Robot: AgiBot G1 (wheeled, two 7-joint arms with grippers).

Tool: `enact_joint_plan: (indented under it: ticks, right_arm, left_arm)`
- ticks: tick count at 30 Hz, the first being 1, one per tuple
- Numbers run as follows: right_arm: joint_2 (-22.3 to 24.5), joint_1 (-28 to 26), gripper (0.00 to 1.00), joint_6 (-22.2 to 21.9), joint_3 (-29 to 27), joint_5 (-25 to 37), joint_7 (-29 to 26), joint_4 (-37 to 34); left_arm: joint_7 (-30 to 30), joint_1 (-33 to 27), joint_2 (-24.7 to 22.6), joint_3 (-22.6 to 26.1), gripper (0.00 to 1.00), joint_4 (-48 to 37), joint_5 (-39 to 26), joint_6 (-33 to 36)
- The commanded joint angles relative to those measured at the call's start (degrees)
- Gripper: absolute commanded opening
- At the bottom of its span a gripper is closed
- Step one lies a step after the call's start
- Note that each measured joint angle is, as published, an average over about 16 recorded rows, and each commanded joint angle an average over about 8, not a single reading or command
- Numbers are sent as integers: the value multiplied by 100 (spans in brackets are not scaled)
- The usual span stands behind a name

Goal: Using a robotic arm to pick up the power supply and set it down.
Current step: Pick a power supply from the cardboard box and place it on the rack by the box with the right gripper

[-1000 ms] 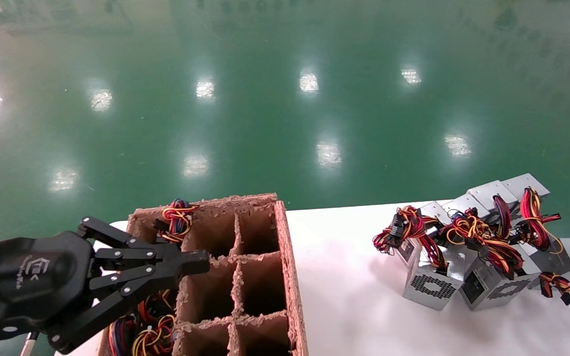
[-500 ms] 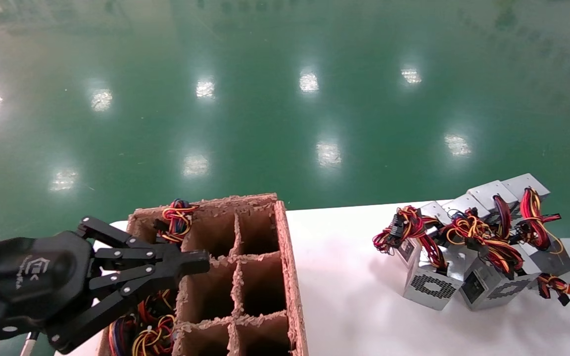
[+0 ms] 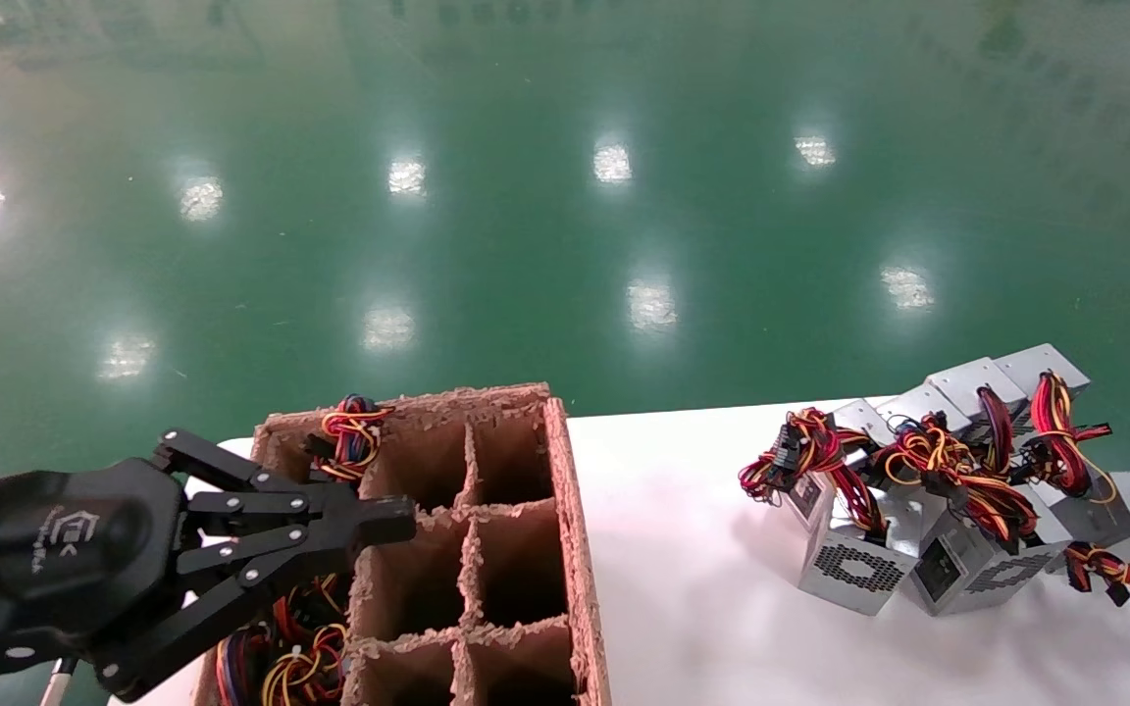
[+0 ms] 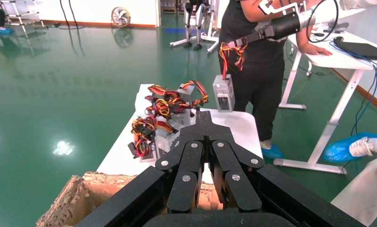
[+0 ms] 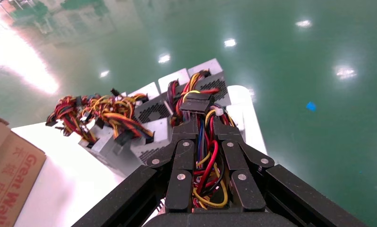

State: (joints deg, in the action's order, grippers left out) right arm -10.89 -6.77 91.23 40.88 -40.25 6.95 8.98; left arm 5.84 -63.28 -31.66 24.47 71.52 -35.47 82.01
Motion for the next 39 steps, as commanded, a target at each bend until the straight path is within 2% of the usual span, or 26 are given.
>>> enact_joint_plan:
  ticks: [1,9,19,32,39]
  right_arm:
    - [-34,175,0,-16,-49,-59,60,80]
    - [-168,9,0,-203,-84,53,196,417]
    - [-365,-834,0,-706,63,626,290,653]
    - [-666,-1947,0,-1274,277,1296,149,365]
    - [-707,-2282,0,-1330,351,1487,52,123]
  left_arm:
    - [0,0,0,0,0,0,0,0]
    - [0,0,0,0,0,0,0,0]
    - [0,0,0,0,0,0,0,0]
    - [0,0,0,0,0,0,0,0]
    - [0,0,0,0,0,0,0,0]
